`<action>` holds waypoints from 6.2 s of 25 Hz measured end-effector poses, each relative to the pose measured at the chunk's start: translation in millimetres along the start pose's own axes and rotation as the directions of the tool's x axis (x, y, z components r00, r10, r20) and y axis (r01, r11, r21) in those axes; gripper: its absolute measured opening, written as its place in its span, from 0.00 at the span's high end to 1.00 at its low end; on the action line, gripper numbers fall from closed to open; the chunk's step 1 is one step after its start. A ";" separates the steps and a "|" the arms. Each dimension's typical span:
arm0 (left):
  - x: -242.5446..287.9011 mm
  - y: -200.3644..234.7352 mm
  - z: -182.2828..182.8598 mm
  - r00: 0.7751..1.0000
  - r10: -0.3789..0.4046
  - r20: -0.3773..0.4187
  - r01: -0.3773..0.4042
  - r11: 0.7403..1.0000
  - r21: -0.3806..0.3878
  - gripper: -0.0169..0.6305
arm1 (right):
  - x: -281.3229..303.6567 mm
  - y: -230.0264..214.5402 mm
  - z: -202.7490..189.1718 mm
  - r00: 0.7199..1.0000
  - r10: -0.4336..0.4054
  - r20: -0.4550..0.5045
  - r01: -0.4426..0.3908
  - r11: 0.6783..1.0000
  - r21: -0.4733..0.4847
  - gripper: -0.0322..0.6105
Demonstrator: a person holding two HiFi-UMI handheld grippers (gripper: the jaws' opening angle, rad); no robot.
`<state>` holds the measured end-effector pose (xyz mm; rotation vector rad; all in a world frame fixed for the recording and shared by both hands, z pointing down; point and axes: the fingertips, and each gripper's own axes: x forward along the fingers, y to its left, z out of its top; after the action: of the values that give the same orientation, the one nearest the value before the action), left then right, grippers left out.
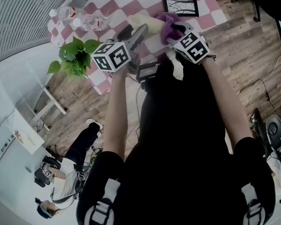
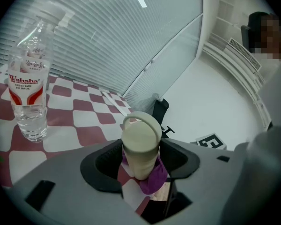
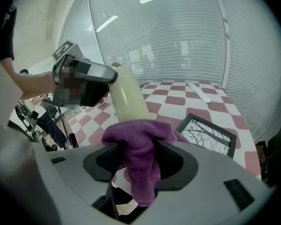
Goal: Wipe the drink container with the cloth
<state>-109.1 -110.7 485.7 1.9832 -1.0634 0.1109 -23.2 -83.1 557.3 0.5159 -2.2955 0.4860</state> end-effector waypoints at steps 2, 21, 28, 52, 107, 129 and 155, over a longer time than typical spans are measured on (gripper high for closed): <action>-1.8 -0.8 -1.8 1.000 -0.006 0.004 0.006 1.000 0.018 0.56 | -1.4 1.1 1.1 1.000 0.009 -0.005 -0.009 1.000 0.002 0.62; -14.8 -19.5 -20.7 0.997 -0.020 -0.075 0.040 0.959 0.282 0.55 | -35.5 30.2 78.4 0.991 0.097 0.092 -0.085 0.987 -0.135 0.80; -15.4 -28.3 -24.5 0.995 0.003 -0.104 0.035 0.934 0.354 0.55 | -48.2 36.4 111.2 0.982 0.096 0.165 -0.065 0.981 -0.183 0.81; -34.6 -17.2 -43.4 0.999 -0.032 -0.040 0.045 0.921 0.388 0.55 | -1.7 -21.4 18.6 1.000 -0.011 0.005 0.011 0.999 -0.030 0.83; -9.3 -50.1 -34.3 0.991 -0.093 -0.101 0.135 0.797 0.588 0.56 | -87.7 -46.2 72.9 0.965 -0.160 0.209 0.139 0.984 0.109 0.85; 33.4 -100.4 -35.6 0.993 -0.055 -0.102 0.111 0.695 0.711 0.57 | -179.9 -52.3 41.3 0.921 -0.272 0.279 0.216 0.952 0.216 0.85; 22.9 -115.4 -43.2 0.995 0.083 -0.050 -0.030 0.752 0.659 0.56 | -208.4 -33.0 27.1 0.923 -0.210 0.321 0.164 0.973 0.166 0.85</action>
<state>0.7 -63.3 448.2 2.5444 -1.1300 0.6772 115.0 -78.2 395.6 0.9411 -2.5121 0.4917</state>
